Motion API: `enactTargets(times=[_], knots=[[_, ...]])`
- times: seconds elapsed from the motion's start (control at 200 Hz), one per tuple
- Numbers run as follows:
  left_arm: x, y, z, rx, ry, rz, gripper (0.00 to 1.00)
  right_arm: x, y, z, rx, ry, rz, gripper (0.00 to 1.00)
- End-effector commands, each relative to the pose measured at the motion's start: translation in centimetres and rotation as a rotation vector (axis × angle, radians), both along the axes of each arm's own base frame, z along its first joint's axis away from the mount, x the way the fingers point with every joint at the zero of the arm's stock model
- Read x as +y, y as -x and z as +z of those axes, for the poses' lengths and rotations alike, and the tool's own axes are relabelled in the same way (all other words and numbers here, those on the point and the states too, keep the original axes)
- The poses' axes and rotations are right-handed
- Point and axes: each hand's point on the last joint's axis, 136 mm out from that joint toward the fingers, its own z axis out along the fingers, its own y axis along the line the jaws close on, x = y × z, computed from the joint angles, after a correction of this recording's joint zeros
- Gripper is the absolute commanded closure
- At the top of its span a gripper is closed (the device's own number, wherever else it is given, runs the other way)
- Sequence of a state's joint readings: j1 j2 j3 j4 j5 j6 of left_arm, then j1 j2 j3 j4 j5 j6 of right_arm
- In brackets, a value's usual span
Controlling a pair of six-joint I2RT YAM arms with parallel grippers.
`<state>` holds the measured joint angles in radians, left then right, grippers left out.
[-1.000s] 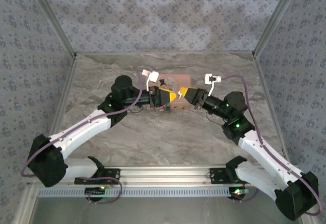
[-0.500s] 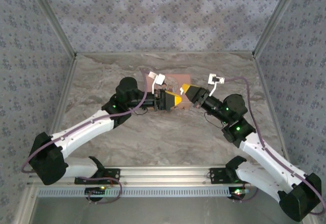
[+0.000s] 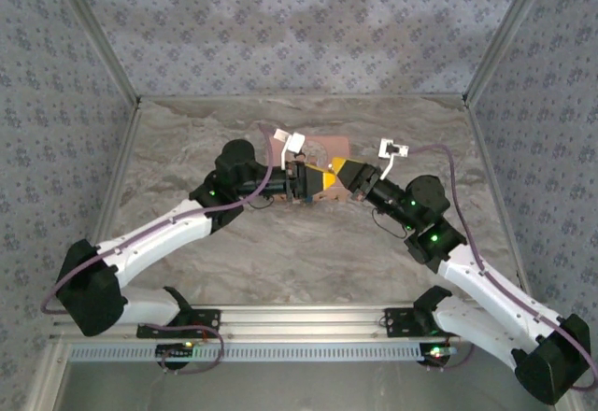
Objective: Unlock a padlock with a key
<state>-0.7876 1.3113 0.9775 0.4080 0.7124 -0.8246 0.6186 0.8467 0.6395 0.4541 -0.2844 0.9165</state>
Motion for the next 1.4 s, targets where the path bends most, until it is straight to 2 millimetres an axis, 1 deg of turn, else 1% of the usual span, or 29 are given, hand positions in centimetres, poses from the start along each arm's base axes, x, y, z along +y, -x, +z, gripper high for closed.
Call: enactTargets(times=[0.0,0.06,0.11,0.205,0.28,0.325,0.405,0.5,0.515,0.55,0.61,0.645,0.73,0.785,0.85,0.909,0.969,1.029,1.049,1.079,1.154,1.249,1.314,1.394], knots=[[-0.2,-0.3,2.4,-0.05,0.045,0.017,0.7,0.0,0.3,0.5,-0.037,-0.01,-0.004,1.0],[-0.1,-0.4,2.5,-0.054,0.048,0.025,0.72,0.1,0.3,0.4,-0.036,-0.01,-0.002,1.0],[-0.1,-0.5,2.4,-0.051,0.046,0.029,0.8,0.0,0.3,0.4,-0.036,-0.01,-0.005,1.0],[0.0,-0.5,2.4,-0.052,0.046,0.026,0.92,0.0,0.3,0.3,-0.035,-0.011,-0.007,1.0],[0.0,-0.5,2.4,-0.052,0.041,0.028,0.96,0.0,0.3,0.3,-0.038,-0.011,-0.006,1.0],[0.1,-0.6,2.3,-0.05,0.038,0.033,1.0,0.0,0.4,0.3,-0.038,-0.009,-0.004,1.0],[0.2,-0.7,2.2,-0.051,0.03,0.038,1.0,0.0,0.4,0.1,-0.039,-0.004,-0.002,1.0],[0.5,-1.0,1.8,-0.047,-0.013,0.055,1.0,-0.4,0.3,-0.9,-0.024,0.038,-0.025,1.0],[0.5,-1.0,1.6,-0.045,-0.027,0.057,1.0,-0.6,0.2,-1.2,-0.019,0.051,-0.032,0.98],[0.7,-1.0,1.2,-0.035,-0.065,0.058,1.0,-1.0,-0.1,-2.2,0.003,0.088,-0.057,0.85],[1.0,-1.1,-0.1,-0.011,-0.157,0.064,1.0,-2.0,-0.6,-4.2,0.043,0.166,-0.109,0.67],[1.2,-1.0,-1.1,0.007,-0.22,0.063,1.0,-2.8,-1.0,-5.4,0.068,0.214,-0.143,0.61],[2.1,-0.7,-4.0,0.082,-0.385,0.048,1.0,-4.6,-1.4,-7.8,0.115,0.337,-0.212,0.59],[2.8,-0.2,-6.5,0.156,-0.506,0.022,1.0,-5.6,-1.4,-9.3,0.15,0.41,-0.239,0.59],[3.4,0.8,-9.3,0.242,-0.63,-0.04,1.0,-6.3,-1.4,-10.4,0.178,0.452,-0.246,0.59],[4.4,2.1,-12.2,0.325,-0.767,-0.086,1.0,-6.9,-1.6,-11.2,0.209,0.465,-0.252,0.59],[5.3,3.1,-14.2,0.36,-0.875,-0.125,1.0,-7.5,-1.8,-12.0,0.242,0.478,-0.263,0.59],[6.2,3.9,-15.7,0.372,-0.977,-0.157,1.0,-7.8,-2.0,-12.6,0.27,0.485,-0.257,0.59],[6.6,4.2,-16.2,0.373,-1.016,-0.163,1.0,-7.8,-2.2,-12.8,0.257,0.511,-0.252,0.59],[7.3,4.6,-16.8,0.365,-1.081,-0.172,1.0,-7.8,-2.2,-13.1,0.267,0.52,-0.241,0.59],[9.0,5.9,-18.2,0.342,-1.245,-0.222,1.0,-7.5,-2.1,-14.7,0.32,0.543,-0.194,0.6],[10.8,7.5,-19.2,0.309,-1.409,-0.296,1.0,-6.4,-1.6,-16.5,0.354,0.545,-0.096,0.62],[11.3,8.3,-19.1,0.286,-1.45,-0.333,1.0,-5.2,-1.0,-17.3,0.354,0.518,-0.01,0.63],[10.6,8.6,-17.7,0.249,-1.384,-0.362,1.0,-3.6,-0.1,-17.5,0.322,0.461,0.099,0.64]])
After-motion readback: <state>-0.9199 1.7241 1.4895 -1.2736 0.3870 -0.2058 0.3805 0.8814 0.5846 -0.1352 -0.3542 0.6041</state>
